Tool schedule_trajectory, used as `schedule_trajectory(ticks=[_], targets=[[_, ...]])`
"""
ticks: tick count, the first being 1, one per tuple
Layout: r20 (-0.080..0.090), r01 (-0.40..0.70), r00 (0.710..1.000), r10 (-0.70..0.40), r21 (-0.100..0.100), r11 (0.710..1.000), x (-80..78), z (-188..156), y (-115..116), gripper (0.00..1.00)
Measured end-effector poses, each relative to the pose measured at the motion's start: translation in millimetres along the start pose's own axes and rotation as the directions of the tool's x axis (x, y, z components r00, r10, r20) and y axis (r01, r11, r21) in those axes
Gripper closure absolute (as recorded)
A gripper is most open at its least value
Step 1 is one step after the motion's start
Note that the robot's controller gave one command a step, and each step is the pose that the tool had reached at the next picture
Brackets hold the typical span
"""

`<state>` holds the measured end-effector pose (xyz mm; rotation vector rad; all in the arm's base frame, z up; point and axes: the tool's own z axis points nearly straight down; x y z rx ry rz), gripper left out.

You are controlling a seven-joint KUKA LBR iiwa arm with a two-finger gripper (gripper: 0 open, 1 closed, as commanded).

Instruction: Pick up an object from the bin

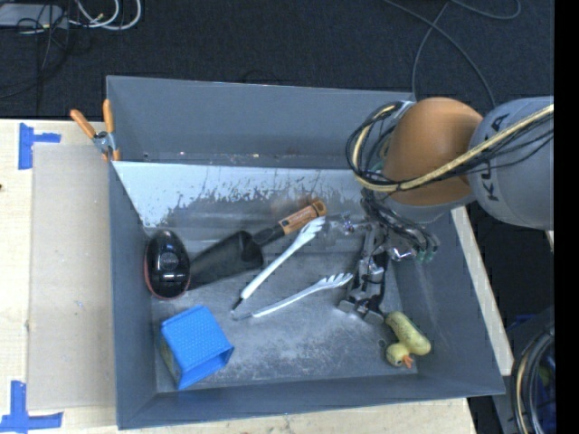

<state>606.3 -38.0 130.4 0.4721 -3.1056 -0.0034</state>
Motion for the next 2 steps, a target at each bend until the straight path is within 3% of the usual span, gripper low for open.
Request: schedule_trajectory(ticks=[1,2], targets=[[-0.003,0.288,0.958,-0.288,0.001,0.958,-17.0,58.8,2.0,0.00],[-0.002,-0.067,0.998,0.067,0.000,0.998,-9.9,60.7,58.3,1.00]])
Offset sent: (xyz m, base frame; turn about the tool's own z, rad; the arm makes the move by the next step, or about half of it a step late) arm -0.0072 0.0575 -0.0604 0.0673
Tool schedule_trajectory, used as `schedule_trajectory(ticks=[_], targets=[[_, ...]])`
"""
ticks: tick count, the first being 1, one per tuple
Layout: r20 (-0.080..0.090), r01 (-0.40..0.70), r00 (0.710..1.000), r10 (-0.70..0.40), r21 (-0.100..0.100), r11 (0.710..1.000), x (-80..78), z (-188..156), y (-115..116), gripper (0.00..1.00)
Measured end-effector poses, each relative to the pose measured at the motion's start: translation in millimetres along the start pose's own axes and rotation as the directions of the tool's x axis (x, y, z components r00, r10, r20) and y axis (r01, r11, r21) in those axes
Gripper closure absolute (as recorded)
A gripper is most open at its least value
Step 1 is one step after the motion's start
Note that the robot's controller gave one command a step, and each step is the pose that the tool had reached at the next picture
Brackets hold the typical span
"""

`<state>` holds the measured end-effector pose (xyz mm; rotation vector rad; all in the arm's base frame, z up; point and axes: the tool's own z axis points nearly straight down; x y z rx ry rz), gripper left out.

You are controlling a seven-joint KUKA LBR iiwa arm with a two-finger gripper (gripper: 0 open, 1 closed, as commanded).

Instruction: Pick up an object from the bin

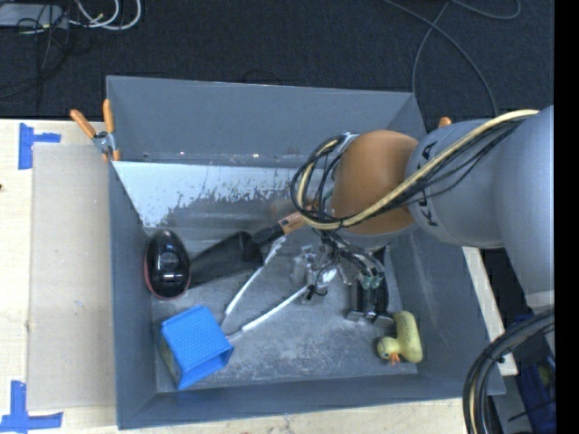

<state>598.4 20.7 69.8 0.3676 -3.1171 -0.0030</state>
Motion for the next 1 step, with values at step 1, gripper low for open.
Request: schedule_trajectory(ticks=[1], targets=[[0.000,0.000,1.000,0.000,0.000,1.000,0.1,-0.3,0.1,1.00]])
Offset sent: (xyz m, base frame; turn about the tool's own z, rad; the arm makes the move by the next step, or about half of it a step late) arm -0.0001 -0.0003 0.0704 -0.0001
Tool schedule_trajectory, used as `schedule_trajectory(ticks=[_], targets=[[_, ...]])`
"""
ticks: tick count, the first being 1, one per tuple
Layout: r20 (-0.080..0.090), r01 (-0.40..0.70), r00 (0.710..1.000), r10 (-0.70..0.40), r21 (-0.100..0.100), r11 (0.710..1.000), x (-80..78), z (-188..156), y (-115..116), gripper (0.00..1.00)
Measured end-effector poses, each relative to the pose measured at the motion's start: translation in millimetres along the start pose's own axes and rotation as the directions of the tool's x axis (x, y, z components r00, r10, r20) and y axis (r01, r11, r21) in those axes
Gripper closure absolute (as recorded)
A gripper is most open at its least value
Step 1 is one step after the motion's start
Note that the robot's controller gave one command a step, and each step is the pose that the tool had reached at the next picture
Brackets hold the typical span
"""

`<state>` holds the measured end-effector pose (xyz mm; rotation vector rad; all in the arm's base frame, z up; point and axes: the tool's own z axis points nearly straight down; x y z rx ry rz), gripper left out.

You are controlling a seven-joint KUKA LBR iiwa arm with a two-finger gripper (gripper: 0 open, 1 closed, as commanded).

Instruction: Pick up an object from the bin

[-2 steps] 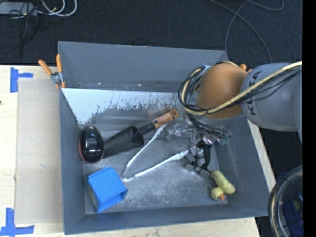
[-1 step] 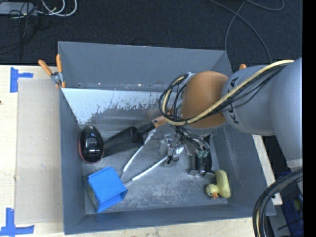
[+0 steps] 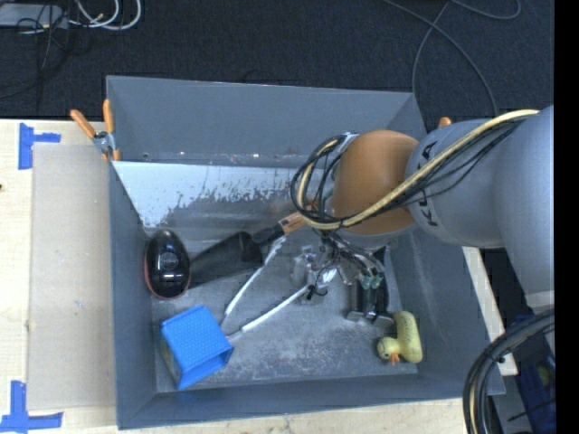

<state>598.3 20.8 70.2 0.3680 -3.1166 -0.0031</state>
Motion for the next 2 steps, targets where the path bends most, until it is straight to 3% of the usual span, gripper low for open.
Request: schedule_trajectory(ticks=[1,2], targets=[[-0.008,0.000,1.000,0.000,-0.001,1.000,2.7,-34.1,0.6,1.00],[0.001,0.000,1.000,0.000,0.000,1.000,0.1,-82.5,0.7,1.00]])
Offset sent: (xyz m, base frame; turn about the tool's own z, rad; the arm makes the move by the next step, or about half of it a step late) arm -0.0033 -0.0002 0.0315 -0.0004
